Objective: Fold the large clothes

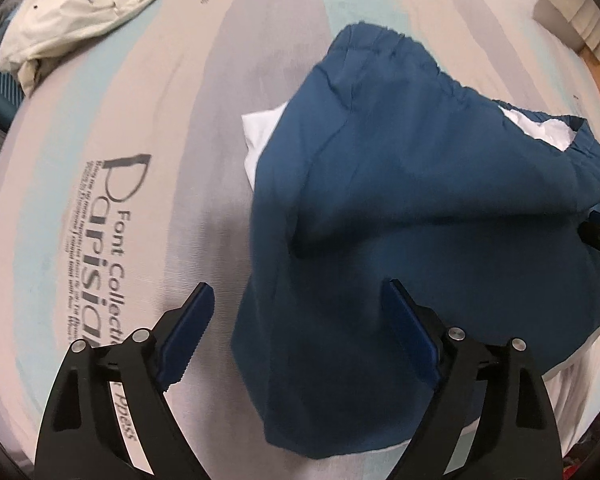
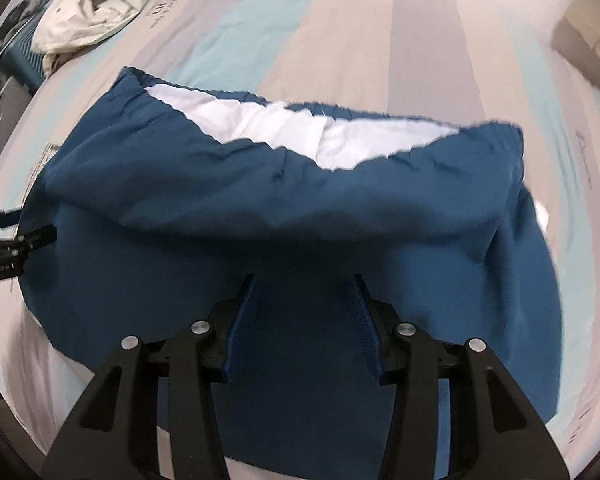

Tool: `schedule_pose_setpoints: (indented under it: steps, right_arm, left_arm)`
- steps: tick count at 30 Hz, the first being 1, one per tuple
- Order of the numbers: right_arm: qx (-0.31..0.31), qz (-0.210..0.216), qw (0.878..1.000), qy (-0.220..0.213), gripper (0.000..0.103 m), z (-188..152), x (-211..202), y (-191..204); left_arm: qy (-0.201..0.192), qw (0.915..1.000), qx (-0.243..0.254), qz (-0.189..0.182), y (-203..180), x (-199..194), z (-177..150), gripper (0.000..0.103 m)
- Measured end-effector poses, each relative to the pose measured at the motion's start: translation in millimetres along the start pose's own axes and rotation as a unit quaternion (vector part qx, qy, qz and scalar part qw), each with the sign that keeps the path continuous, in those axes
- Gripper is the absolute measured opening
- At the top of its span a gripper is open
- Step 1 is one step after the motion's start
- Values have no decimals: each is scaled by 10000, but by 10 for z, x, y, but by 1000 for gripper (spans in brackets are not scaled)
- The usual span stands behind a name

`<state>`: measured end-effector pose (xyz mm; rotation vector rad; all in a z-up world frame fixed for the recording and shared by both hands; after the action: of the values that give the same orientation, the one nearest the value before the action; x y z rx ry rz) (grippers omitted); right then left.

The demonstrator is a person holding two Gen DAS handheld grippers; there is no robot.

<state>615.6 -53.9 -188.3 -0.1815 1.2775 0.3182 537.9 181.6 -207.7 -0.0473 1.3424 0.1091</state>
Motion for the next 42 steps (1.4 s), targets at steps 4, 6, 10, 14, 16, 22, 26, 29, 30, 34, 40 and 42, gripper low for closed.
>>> schedule_pose_setpoints:
  steps: [4, 6, 10, 14, 16, 22, 26, 29, 30, 34, 40, 42]
  right_arm:
    - [287, 66, 9995, 99, 44, -65, 134, -45]
    - [336, 62, 9993, 122, 44, -88, 179, -63]
    - [370, 13, 9992, 147, 44, -103, 319, -90]
    - [390, -11, 9992, 104, 45, -118, 373, -104]
    - [380, -30, 9993, 58, 45, -120, 379, -90]
    - [363, 4, 9993, 29, 45, -129, 380, -115]
    - [338, 24, 9994, 42, 45, -139, 354, -144]
    - [334, 24, 9994, 27, 45, -173, 327, -154]
    - [328, 19, 9995, 18, 45, -175, 326, -156]
    - [332, 6, 9995, 0, 45, -174, 336, -148]
    - [330, 13, 9995, -12, 45, -174, 344, -119]
    - [340, 22, 9994, -12, 45, -175, 344, -121]
  left_arm:
    - [49, 9998, -41, -187, -66, 81, 11, 85]
    - [162, 9992, -89, -354, -121, 150, 3, 85]
    - [320, 9973, -85, -662, -224, 266, -14, 85]
    - [398, 9943, -125, -978, -306, 371, 17, 87]
    - [396, 9931, -150, -1097, -347, 392, 35, 87]
    - [376, 9912, -142, -1261, -383, 425, 46, 74]
    - [312, 9899, -165, -1376, -399, 302, 40, 45]
    - [230, 9878, -184, -1532, -384, 214, 47, 36]
    - [216, 9868, -201, -1595, -362, 195, 34, 36]
    - [368, 9865, -226, -1582, -317, 286, -67, 51]
    - [325, 9905, -73, -1335, -427, 395, -80, 62]
    - [300, 9907, -63, -1328, -430, 401, -60, 55]
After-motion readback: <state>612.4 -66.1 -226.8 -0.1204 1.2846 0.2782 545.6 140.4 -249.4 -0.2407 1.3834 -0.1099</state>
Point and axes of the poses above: each gripper's, at about its wrist camera, not at the fingertips, and x roughly the way its jaws point, y to its left, z to its top, the point moved 8 cm from there along x, roughly the way its jaws point, and after that the axes turned 1 degree about z, right-handed, at the moved point
